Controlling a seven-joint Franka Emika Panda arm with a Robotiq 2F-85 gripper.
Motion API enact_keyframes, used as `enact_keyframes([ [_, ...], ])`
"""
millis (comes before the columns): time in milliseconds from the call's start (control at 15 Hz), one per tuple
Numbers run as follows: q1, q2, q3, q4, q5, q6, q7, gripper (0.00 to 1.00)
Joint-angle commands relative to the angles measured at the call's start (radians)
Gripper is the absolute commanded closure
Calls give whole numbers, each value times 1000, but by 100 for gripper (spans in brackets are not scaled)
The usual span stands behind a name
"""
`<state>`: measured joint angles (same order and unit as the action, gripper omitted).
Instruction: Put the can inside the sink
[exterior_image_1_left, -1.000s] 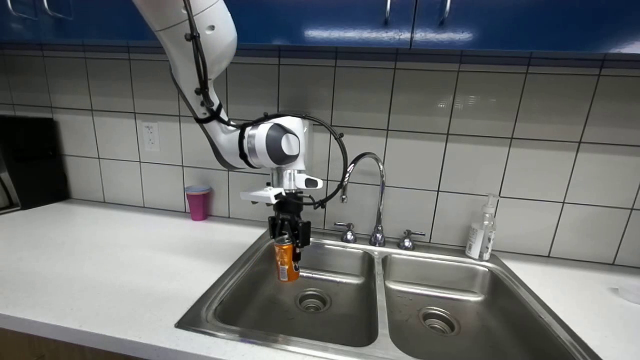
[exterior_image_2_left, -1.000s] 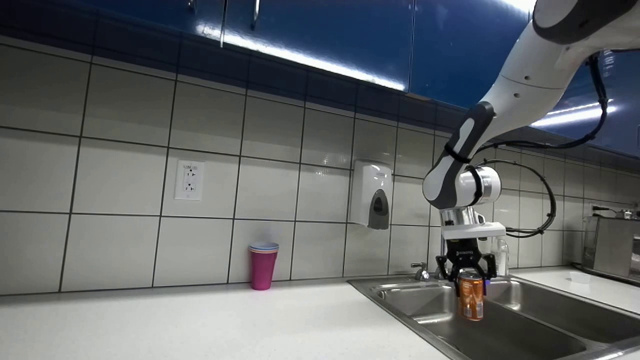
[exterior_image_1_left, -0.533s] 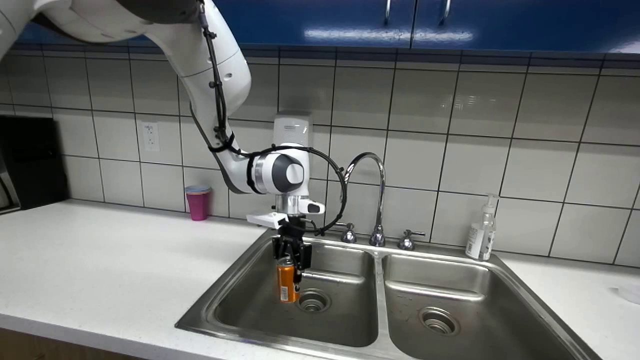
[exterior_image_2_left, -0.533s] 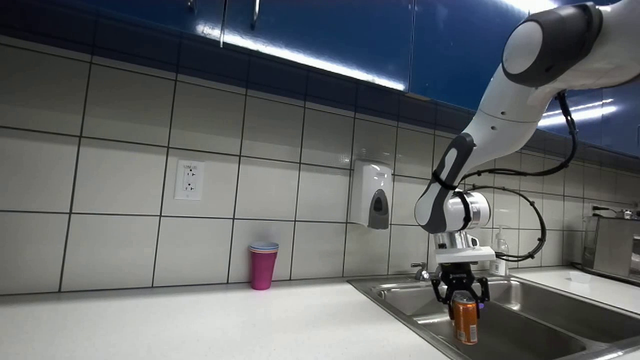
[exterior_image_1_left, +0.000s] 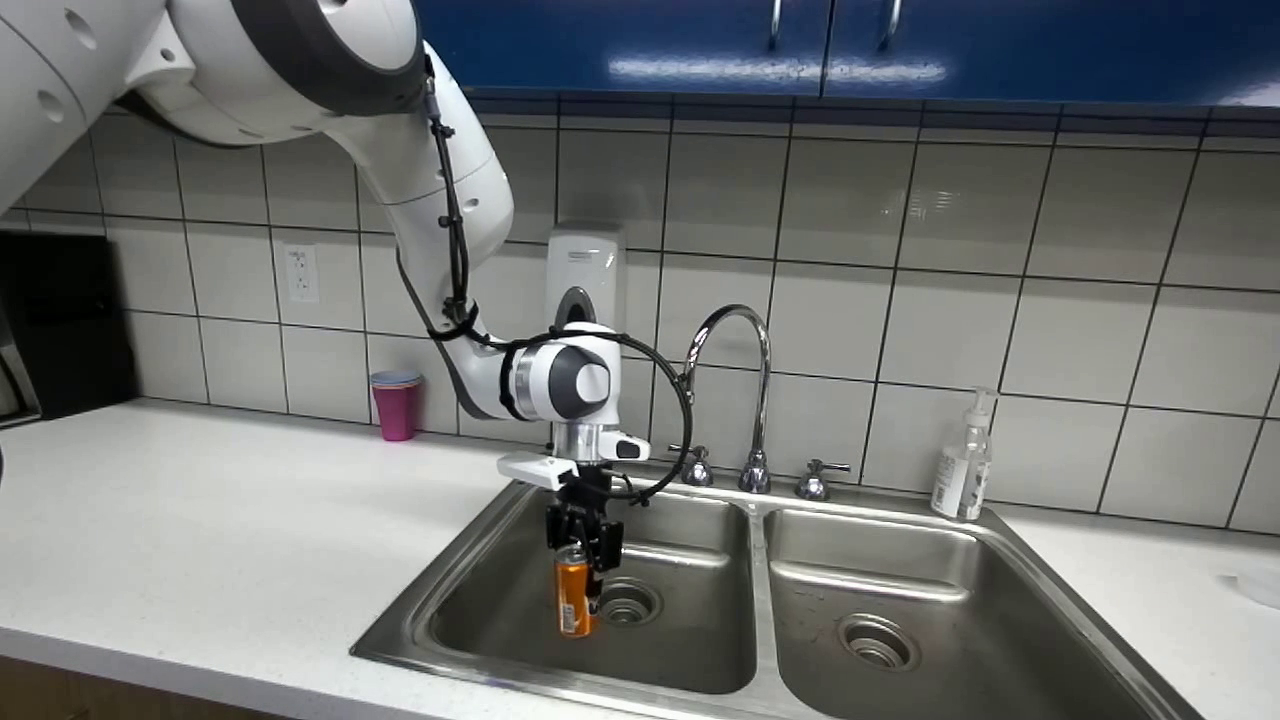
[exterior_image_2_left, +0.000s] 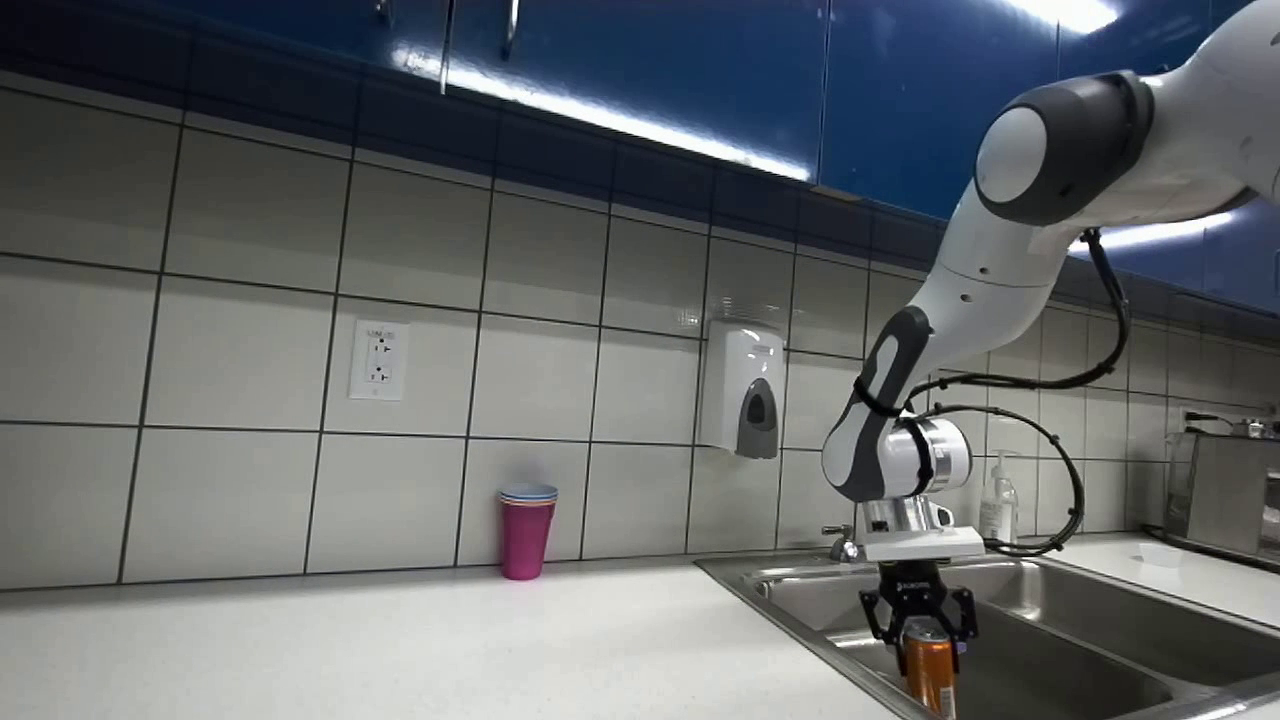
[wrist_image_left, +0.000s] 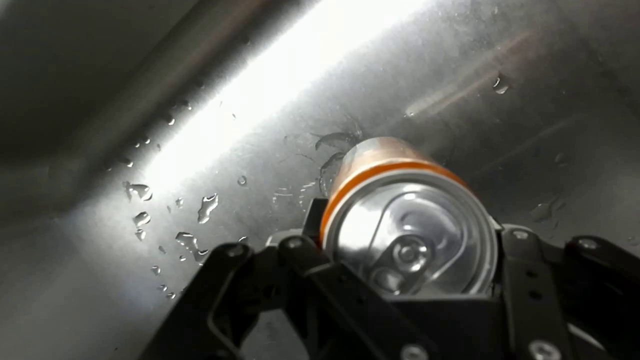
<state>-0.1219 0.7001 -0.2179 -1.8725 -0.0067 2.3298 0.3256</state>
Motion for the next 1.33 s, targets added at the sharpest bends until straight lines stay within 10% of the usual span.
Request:
enact_keyframes([
  [0, -20, 39, 5, 45, 21, -1, -17, 61],
  [1000, -43, 109, 3, 90, 31, 22, -28, 61],
  [1133, -42, 107, 3, 89, 29, 16, -31, 11],
  [1267, -42, 109, 2, 91, 29, 11, -30, 3],
])
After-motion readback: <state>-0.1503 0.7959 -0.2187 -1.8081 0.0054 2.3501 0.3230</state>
